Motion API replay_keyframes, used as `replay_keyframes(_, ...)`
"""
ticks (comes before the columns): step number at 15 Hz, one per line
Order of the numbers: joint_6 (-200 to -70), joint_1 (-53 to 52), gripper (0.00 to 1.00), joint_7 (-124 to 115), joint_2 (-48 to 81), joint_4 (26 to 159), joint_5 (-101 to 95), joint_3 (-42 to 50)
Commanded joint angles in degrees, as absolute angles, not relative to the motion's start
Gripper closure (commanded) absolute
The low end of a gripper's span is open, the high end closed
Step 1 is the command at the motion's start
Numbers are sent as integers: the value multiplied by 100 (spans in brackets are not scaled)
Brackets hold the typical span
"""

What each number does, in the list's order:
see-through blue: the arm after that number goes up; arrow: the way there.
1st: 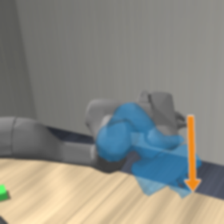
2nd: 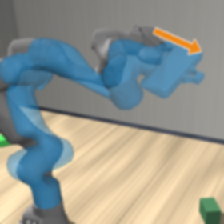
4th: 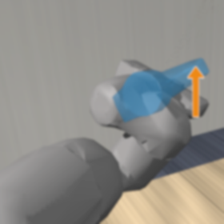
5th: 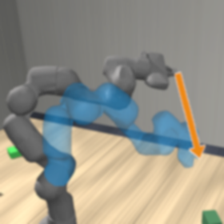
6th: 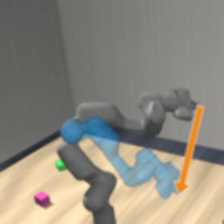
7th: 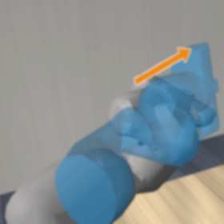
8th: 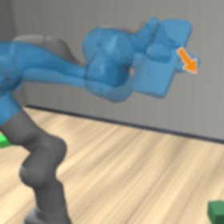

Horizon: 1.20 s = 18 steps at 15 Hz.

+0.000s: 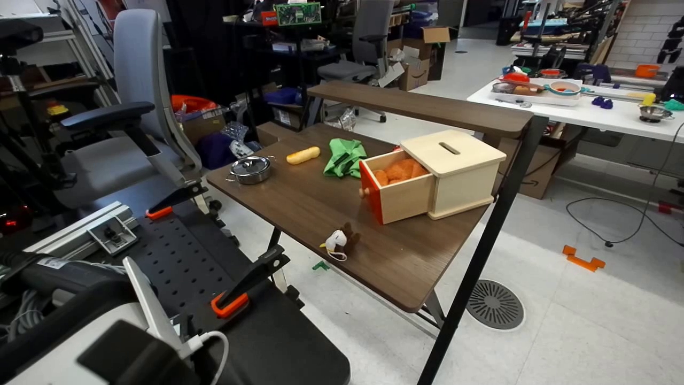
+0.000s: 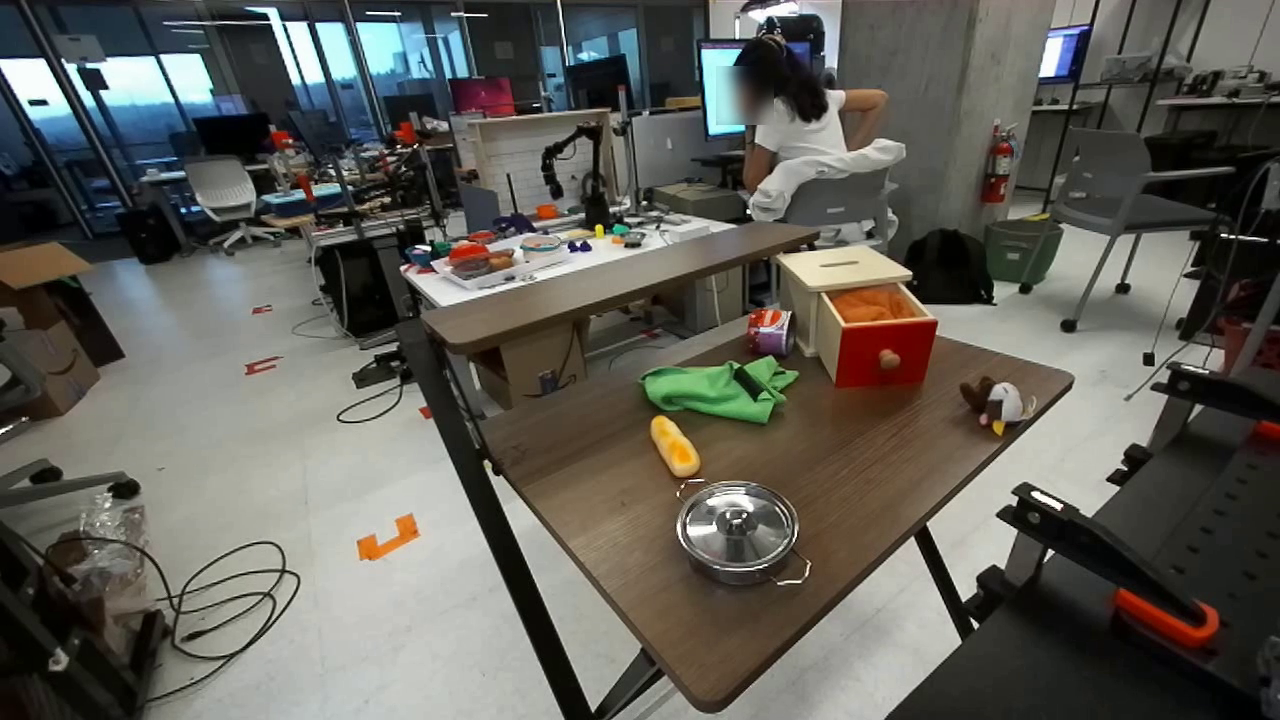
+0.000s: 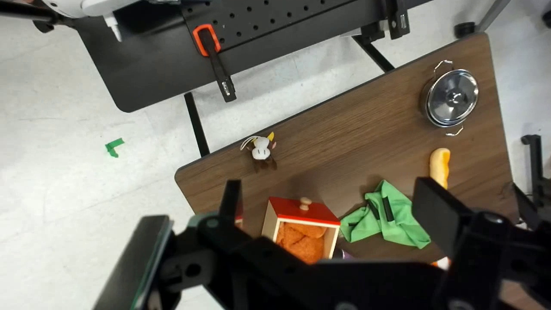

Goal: Move the green towel forward

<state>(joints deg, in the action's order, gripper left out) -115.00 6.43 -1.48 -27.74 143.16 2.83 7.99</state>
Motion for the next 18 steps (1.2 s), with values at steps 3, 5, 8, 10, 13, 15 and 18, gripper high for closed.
replay_keyframes(3, -12539, 333, 0, -1280, -862, 13576, 392, 62)
replay_keyframes(5, -12919, 222, 0, -1683, -159, 13171, 449, -66)
replay_keyframes(8, -13077, 131, 0, -1757, -211, 13327, 400, -42)
replay_keyframes(10, -13149, 61, 0, -1899, 267, 12989, 415, -37)
replay_keyframes(13, -13148, 58, 0, -1919, 401, 12847, 421, -27)
replay_keyframes(15, -13148, 58, 0, -1922, 393, 12840, 423, -28)
replay_keyframes(18, -13166, 27, 0, -2148, 448, 12787, 292, -31)
